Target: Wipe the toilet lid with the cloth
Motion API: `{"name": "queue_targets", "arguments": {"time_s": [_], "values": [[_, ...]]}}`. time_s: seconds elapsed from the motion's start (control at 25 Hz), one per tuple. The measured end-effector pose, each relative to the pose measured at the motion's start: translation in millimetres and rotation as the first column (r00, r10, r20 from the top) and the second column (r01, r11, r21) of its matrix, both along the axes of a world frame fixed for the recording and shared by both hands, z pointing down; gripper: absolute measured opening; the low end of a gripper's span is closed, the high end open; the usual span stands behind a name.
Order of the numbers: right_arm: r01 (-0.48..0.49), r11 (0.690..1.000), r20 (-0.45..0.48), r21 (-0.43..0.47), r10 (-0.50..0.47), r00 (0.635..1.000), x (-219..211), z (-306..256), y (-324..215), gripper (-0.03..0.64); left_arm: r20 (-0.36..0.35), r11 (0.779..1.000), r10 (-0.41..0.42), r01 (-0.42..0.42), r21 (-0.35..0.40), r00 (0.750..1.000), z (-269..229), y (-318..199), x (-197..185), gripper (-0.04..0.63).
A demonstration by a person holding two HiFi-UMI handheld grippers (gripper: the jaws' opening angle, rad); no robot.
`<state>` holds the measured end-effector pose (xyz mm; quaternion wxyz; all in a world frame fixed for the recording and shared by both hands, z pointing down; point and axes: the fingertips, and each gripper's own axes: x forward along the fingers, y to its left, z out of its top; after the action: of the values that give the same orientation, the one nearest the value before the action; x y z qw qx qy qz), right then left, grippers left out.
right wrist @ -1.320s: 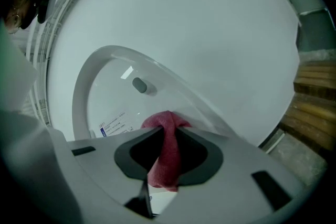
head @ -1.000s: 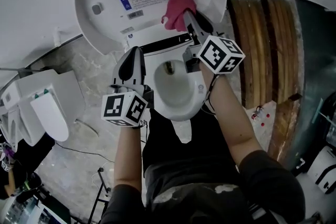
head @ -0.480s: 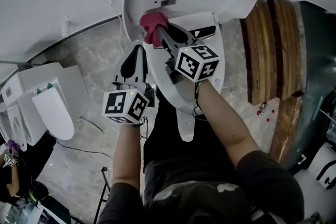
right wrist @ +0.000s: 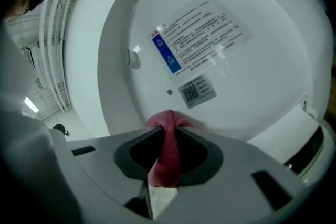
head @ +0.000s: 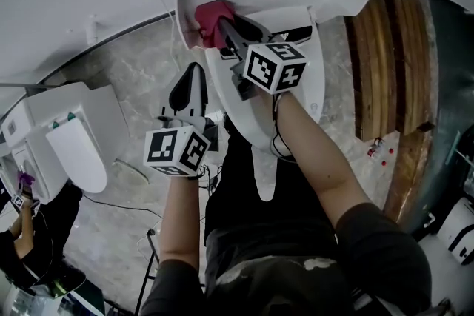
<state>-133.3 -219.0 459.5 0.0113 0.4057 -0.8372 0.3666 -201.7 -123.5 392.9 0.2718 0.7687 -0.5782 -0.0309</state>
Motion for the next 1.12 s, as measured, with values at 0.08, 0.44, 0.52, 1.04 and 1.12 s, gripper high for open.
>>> {"name": "queue_targets", "arguments": {"time_s": [0.08,0.44,0.52,1.04,1.12], "values": [[-0.023,1.0,0.0,-0.003,0.023,1.0,16,1,-5,0.067,0.002,1.0,0.0,0.0,-0.005,1.0,2,-1,5,0.008],[-0.145,0.989,-0.007,-0.01,0.145,0.989,120,3,-32,0.067,0.011,1.0,0.03,-0.03,-0.001,0.999,2,-27,59,0.008],[-0.169,0.985,-0.012,-0.016,0.169,0.986,144,6,-36,0.067,0.009,0.999,0.037,-0.037,-0.002,0.999,3,-32,73,0.008],[-0.281,0.959,-0.024,-0.039,0.28,0.96,240,16,-49,0.067,0.003,0.998,0.07,-0.07,-0.005,0.998,4,-46,143,0.008],[-0.293,0.955,-0.024,-0.043,0.292,0.956,247,16,-50,0.067,0.008,0.998,0.069,-0.069,0.001,0.998,1,-46,146,0.008]]}}
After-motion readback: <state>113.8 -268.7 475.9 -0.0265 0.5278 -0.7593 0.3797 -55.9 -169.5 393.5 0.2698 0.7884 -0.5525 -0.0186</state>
